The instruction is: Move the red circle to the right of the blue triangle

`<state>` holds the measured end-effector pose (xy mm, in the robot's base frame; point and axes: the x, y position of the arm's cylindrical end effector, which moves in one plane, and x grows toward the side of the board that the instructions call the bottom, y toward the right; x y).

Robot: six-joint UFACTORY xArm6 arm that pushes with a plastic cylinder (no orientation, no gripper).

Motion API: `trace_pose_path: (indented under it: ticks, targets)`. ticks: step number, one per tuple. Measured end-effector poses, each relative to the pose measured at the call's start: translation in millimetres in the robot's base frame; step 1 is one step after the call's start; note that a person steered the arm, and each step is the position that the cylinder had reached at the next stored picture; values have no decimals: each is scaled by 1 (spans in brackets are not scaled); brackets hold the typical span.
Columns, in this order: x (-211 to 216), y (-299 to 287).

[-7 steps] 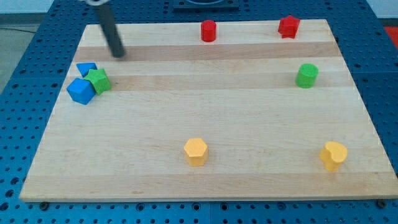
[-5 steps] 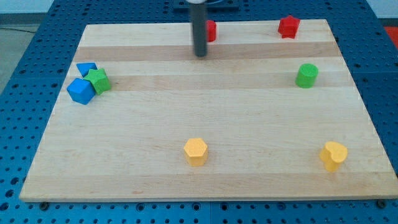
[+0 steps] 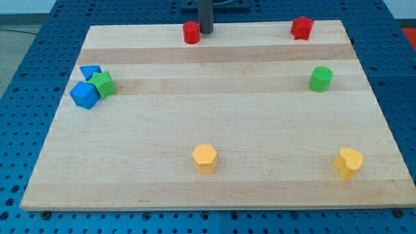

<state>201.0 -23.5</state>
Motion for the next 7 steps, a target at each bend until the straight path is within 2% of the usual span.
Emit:
trace_pose_path:
  ticks: [1,2,5,7]
  targets:
    - [-1,-14]
    - [18,-27]
    - [109,-97]
    - [138,-102]
